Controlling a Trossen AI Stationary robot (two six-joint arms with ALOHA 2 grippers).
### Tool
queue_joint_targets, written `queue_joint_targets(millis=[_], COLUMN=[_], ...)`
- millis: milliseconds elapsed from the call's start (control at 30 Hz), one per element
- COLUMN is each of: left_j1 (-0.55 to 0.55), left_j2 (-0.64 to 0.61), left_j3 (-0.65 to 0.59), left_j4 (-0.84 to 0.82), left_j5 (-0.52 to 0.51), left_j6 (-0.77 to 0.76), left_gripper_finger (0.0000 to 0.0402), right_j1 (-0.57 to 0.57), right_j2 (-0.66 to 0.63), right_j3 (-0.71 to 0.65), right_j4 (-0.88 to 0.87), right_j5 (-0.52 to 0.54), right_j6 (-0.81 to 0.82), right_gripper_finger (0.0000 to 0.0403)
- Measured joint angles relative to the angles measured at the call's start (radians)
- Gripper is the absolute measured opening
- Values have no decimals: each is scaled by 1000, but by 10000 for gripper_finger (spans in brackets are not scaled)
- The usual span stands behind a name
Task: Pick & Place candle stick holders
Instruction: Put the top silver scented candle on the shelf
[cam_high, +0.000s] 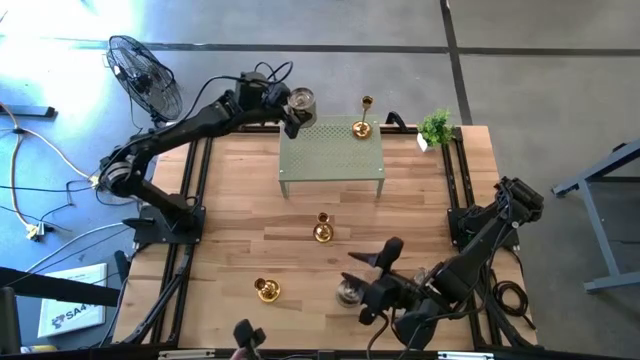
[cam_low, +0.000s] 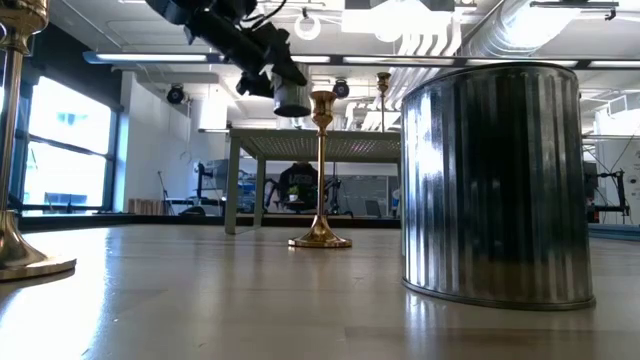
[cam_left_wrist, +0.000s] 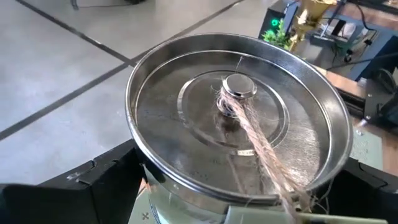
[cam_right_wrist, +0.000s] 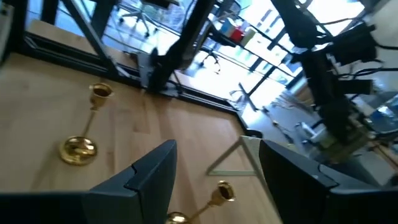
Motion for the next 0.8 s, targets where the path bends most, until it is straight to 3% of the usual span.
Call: queue_joint_targets(millis=[233, 433, 800], left_j1=[51, 121, 98], left_j2=[10, 10, 8], left_j3=[-47, -140, -188], left_j4=[35, 153, 216], left_j5=[9, 127, 154], left_j6=[0, -65, -61], left_gripper_finger=[355, 355, 355], right_j1=[0, 0, -7], right_j2=[0, 0, 0], right_j3=[0, 0, 0], right_j4=[-33, -56, -84], right_j5=[45, 55, 76], right_j6=[0, 0, 15], right_gripper_finger=[224, 224, 224])
